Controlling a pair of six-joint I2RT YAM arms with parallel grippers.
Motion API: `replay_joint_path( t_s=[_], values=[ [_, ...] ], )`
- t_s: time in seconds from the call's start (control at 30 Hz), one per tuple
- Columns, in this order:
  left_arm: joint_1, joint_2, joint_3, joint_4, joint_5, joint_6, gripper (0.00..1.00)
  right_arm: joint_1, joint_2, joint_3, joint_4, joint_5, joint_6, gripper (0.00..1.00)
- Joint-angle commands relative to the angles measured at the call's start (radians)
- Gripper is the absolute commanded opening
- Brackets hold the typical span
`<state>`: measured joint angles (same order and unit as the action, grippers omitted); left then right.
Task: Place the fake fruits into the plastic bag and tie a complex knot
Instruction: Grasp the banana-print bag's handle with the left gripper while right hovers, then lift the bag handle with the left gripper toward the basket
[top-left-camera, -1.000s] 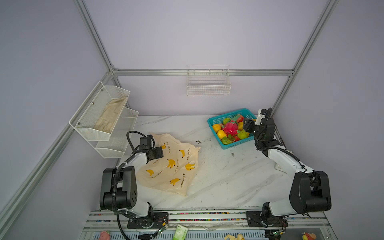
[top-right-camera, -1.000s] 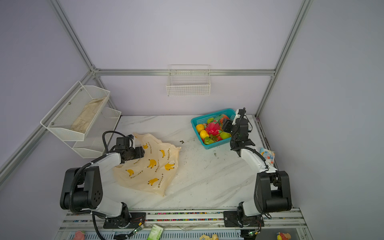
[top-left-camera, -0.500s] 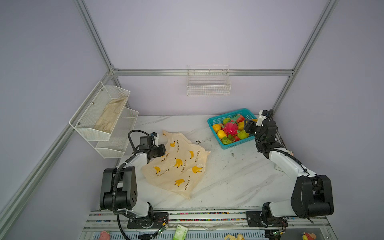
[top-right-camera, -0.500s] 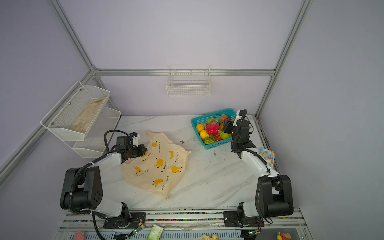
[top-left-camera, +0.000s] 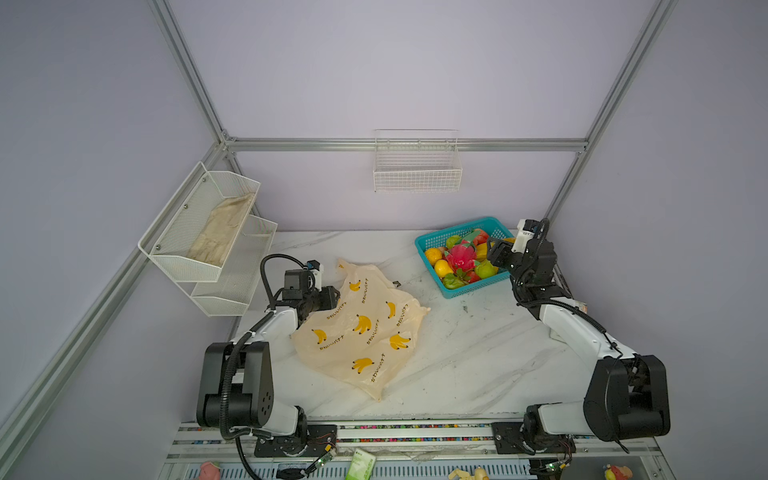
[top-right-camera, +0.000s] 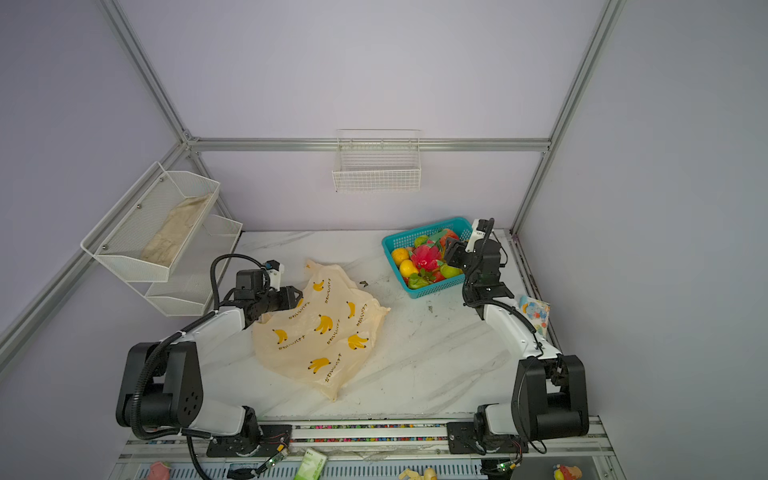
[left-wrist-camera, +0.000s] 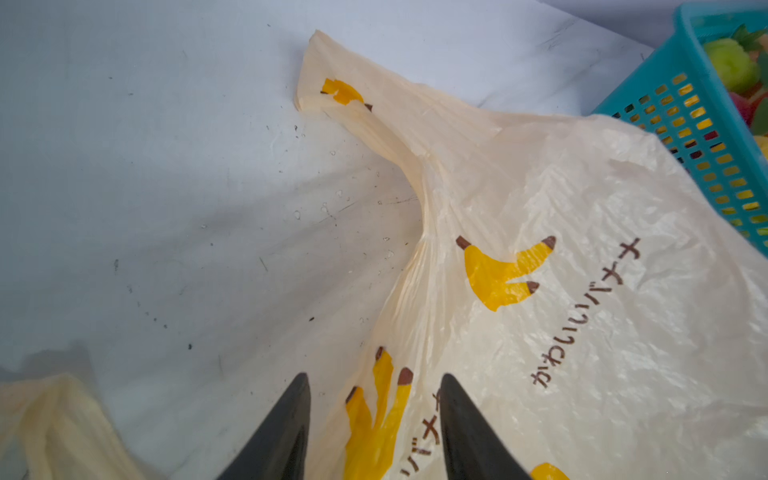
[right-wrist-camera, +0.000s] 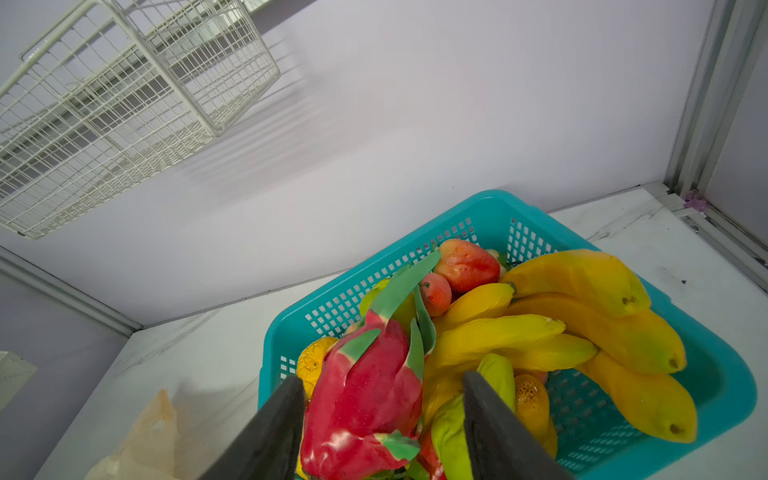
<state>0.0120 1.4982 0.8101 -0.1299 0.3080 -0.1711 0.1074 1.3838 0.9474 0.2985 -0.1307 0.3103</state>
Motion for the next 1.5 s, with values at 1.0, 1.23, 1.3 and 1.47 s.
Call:
replay_joint_path(
  t_s=[1.0,1.23,1.3,1.47],
  values=[
    [-0.042,-0.231,0.126,0.145,0.097,-0.049,0.0,0.019,-0.003,0.022,0.002,-0.021,0.011,0.63],
    [-0.199,-0.355,0.338,0.065,-0.221,0.318,0.0,0.023,-0.042,0.025,-0.011,-0.024,0.011,0.63],
    [-0.276,-0.356,0.404,0.04,-0.258,0.446,0.0,0.023,-0.057,0.025,-0.018,-0.02,0.008,0.63],
    [-0.452,-0.286,0.514,-0.11,-0.326,0.688,0.0,0.023,-0.077,0.029,-0.026,-0.013,0.005,0.63]
  ],
)
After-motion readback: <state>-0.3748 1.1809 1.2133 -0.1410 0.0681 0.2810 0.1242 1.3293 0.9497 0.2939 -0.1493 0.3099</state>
